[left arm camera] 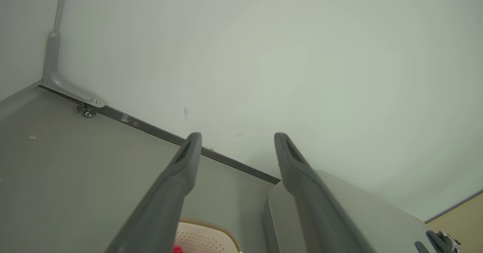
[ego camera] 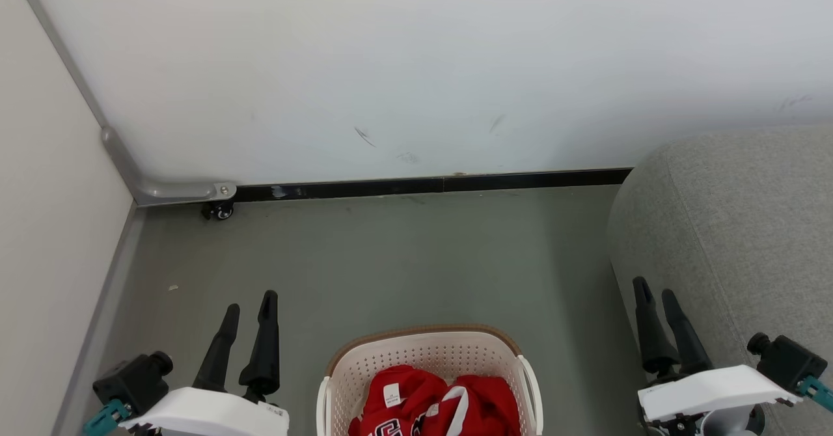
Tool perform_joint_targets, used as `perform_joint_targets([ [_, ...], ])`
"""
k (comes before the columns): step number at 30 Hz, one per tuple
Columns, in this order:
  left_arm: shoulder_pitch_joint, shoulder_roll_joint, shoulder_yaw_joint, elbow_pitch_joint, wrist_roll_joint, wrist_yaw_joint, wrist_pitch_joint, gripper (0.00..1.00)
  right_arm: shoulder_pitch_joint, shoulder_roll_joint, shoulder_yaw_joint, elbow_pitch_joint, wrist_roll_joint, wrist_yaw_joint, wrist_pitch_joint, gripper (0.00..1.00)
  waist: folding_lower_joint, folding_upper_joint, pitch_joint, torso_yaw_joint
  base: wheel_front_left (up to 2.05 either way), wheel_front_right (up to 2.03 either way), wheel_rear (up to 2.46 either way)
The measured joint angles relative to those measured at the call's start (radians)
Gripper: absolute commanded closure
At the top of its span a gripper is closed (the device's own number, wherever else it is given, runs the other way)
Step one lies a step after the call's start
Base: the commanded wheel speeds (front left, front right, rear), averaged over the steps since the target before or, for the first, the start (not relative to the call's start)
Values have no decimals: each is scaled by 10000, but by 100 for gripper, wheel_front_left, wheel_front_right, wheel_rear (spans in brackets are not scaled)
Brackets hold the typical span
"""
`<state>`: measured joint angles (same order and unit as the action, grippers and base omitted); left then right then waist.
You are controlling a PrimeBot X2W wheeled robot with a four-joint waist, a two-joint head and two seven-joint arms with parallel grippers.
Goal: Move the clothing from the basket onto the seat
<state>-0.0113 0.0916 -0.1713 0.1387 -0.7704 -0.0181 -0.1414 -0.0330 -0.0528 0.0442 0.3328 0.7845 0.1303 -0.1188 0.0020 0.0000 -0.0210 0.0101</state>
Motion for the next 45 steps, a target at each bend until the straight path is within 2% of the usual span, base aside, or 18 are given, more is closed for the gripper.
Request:
perform_joint_targets([
  [11,20,125,-424,-219,2383,439,-360,0,-129,4,52,242,-2138,2,-144,0,-10,0,-16,12,0,0,0],
  [27,123,48,-874,-171,4800,901,-809,0,-151,31,251,328,-4876,2,-268,0,-13,0,-109,33,0,0,0],
  [36,308,17,-1047,8,5852,1074,-1070,0,-317,31,339,359,-6103,2,-385,0,-14,1,-161,19,0,0,0],
  [45,308,-44,-1011,222,5912,1152,-1070,0,-332,35,295,359,-6174,2,-384,0,-14,0,-162,-27,0,0,0],
])
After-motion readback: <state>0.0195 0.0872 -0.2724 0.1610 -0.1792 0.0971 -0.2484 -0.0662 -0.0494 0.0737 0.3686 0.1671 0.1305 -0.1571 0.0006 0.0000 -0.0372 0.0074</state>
